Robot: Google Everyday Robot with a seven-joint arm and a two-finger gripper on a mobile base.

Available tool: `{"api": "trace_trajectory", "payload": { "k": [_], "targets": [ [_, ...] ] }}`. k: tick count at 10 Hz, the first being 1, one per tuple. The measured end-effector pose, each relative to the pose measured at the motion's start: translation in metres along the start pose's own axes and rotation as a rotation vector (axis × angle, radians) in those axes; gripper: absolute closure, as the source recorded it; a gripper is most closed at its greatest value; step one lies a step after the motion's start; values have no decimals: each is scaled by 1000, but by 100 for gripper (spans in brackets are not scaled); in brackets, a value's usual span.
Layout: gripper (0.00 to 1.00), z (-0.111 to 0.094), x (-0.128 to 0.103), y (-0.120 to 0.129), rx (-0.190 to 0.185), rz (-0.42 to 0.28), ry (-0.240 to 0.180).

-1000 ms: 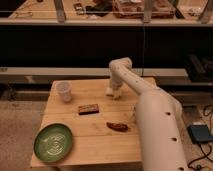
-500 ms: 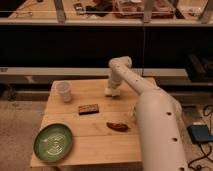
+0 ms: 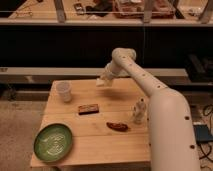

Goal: Place the white sponge in the ceramic bowl

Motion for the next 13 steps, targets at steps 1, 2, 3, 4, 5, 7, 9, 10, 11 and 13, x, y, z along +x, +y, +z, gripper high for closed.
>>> {"api": "trace_trajectory", "payload": {
  "k": [1, 2, 3, 4, 5, 7, 9, 10, 11, 13],
  "targets": [
    [100, -13, -28, -5, 29, -25, -82],
    [100, -27, -53, -7, 52, -51, -158],
    [100, -41, -77, -6, 71, -82, -231],
    [100, -58, -108, -1, 88, -132, -314],
    [100, -74, -138, 11, 95, -197, -387],
    [100, -101, -187, 49, 93, -346, -510],
    [100, -111, -210, 80, 93, -479, -565],
    [100, -114, -217, 93, 96, -539, -579],
    [100, -115, -220, 98, 97, -561, -585],
    [100, -115, -222, 98, 97, -568, -588]
  ]
}}
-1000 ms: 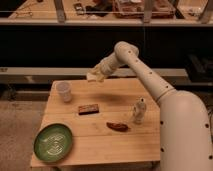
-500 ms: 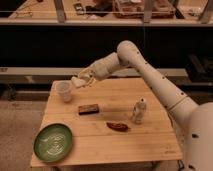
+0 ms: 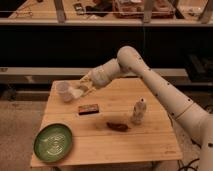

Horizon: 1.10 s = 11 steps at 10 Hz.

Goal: Place the white sponge in the ceramic bowl

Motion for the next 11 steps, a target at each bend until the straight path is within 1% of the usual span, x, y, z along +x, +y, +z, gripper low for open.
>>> {"api": "trace_trajectory", "payload": {
  "k": [1, 2, 3, 4, 5, 6, 7, 8, 9, 10, 11],
  "targets": [
    [100, 1, 0, 0, -1, 2, -7],
    [100, 3, -6, 1, -10, -16, -24],
    [100, 11, -23, 3, -30, -67, -67],
    [100, 23, -49, 6, -59, -142, -123],
    [100, 38, -84, 14, -101, -238, -196],
    [100, 53, -118, 26, -149, -335, -259],
    [100, 70, -151, 41, -204, -436, -322],
    [100, 86, -173, 53, -250, -508, -363],
    [100, 106, -191, 65, -299, -571, -392],
    [100, 124, -200, 74, -334, -608, -400],
    [100, 155, -201, 80, -379, -627, -379]
  ]
}}
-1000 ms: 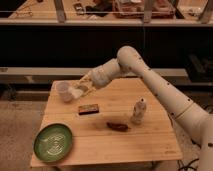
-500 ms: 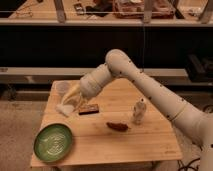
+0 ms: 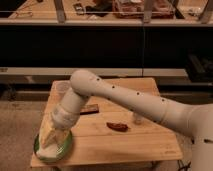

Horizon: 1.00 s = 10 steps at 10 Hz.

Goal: Place the white sponge in the ceramic bowl

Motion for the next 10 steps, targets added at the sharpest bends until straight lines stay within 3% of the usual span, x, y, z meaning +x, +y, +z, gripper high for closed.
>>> {"api": "trace_trajectory", "payload": {
  "k": [1, 3, 6, 8, 10],
  "targets": [
    [100, 15, 13, -2, -21, 18, 20],
    [100, 36, 65, -5, -49, 123, 106],
    [100, 32, 135, 22, -75, 317, 258],
    [100, 29, 151, 46, -77, 395, 307],
    [100, 32, 145, 69, -67, 425, 303]
  ]
}}
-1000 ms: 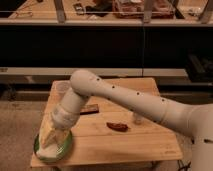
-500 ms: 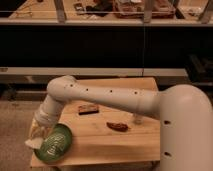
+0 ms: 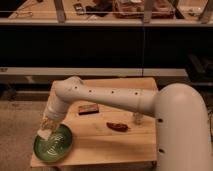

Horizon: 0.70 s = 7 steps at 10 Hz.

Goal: Place the white sponge in the ceramic bowl

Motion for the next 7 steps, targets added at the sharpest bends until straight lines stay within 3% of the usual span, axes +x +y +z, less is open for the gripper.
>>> {"api": "trace_trajectory", "payload": {
  "k": [2, 3, 5, 6, 7],
  "targets": [
    [99, 5, -16, 12, 0, -36, -38],
    [93, 11, -28, 17, -10, -65, -66],
    [76, 20, -43, 31, -42, -96, -101],
    [61, 25, -42, 41, -69, -82, -107],
    [54, 27, -38, 45, -80, -63, -101]
  ]
}}
